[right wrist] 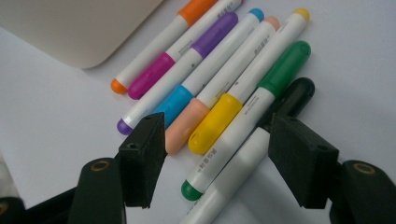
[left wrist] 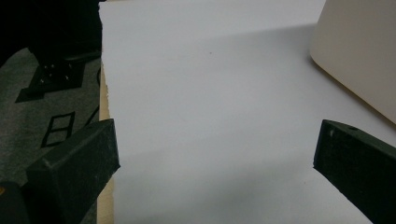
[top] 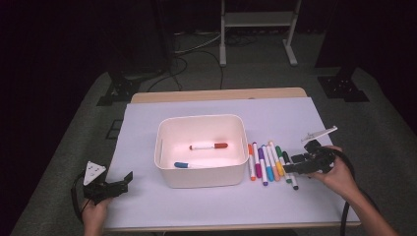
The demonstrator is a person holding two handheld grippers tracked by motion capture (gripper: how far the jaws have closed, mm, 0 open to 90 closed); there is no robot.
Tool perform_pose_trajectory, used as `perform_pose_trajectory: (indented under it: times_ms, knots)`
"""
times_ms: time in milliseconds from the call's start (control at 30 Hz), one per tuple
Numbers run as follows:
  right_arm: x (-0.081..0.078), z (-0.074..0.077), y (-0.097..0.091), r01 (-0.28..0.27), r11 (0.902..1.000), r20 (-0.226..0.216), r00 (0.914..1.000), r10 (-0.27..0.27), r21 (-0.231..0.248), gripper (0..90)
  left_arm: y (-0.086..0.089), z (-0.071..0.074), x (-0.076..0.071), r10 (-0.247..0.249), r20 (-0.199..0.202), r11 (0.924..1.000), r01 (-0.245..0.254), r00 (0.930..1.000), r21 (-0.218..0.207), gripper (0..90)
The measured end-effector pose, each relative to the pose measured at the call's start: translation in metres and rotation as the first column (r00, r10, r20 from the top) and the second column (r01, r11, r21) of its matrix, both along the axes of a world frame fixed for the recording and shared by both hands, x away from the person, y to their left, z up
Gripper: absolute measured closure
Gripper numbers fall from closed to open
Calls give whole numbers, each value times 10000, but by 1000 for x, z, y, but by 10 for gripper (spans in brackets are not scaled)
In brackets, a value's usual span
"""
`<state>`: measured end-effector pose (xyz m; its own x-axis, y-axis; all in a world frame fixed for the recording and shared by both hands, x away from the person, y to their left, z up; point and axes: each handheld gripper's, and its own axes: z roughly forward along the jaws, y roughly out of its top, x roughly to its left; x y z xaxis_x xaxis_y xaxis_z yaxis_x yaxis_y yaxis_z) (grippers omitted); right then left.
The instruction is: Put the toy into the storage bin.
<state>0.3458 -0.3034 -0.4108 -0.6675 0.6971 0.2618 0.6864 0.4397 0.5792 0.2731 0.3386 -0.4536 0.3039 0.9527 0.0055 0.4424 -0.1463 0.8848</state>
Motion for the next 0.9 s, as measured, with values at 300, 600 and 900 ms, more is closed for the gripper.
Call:
perform_pose_trajectory:
  times_ms: [300,600,900]
  knots:
    - [-2,-15,-2,586,9967,237,9981,-574,-566,413,0,0,0,25,11,10000,-25,10000,-18,0]
    - [-3,-25,-8,1038,9903,309,9944,-1014,-919,505,0,0,0,49,27,10000,-49,10000,-25,0]
    - [-10,-28,-21,1577,9788,701,9863,-1496,-1308,574,0,0,0,54,30,10000,-54,10000,-18,0]
